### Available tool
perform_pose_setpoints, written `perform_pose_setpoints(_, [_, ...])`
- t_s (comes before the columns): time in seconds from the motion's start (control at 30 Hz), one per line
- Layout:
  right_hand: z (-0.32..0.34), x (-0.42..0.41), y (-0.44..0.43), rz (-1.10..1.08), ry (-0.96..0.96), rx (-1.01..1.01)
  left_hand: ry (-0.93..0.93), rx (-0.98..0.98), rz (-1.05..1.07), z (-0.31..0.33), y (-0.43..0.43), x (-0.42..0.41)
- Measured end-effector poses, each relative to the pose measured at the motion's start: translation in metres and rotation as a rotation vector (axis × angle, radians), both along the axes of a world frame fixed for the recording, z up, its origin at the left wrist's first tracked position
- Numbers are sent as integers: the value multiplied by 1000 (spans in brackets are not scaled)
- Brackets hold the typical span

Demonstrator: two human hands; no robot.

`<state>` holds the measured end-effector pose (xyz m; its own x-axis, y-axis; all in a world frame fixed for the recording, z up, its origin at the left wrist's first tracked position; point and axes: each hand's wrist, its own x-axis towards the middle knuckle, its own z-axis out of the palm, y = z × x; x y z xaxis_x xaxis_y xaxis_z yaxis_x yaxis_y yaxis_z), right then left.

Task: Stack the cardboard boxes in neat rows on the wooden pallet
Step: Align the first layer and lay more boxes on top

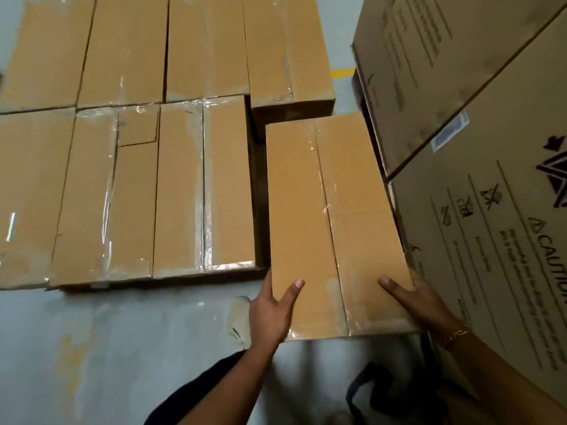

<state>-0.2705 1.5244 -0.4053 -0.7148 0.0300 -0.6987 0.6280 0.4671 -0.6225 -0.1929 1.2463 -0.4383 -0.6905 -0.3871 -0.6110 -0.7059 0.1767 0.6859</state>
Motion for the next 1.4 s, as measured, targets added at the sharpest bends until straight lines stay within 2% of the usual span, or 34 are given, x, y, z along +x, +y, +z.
perform_pose_setpoints(0.2, [-95,-7,-2,64,121,36,72,-46,65,-85,-3,0])
perform_pose_setpoints(0.47, [-167,-13,-30,63,186,-12,123,-131,90,-148,-25,-3])
perform_pose_setpoints(0.73, [-187,-9,-33,59,299,-24,182,-307,85,-159,-27,-7])
perform_pose_setpoints(0.9, [-189,-6,-28,106,316,-29,160,-565,61,-153,-20,1])
perform_pose_setpoints(1.0, [-184,-7,-24,126,322,-69,250,-767,-71,-151,-22,8])
perform_pose_setpoints(1.07, [-182,-9,-18,150,306,-147,205,-842,-186,-147,-27,13])
perform_pose_setpoints(1.23, [-182,5,5,338,209,-260,90,-818,-551,-133,-52,14])
perform_pose_setpoints(1.4, [-194,25,21,533,185,-214,-1,-810,-829,-131,-75,3])
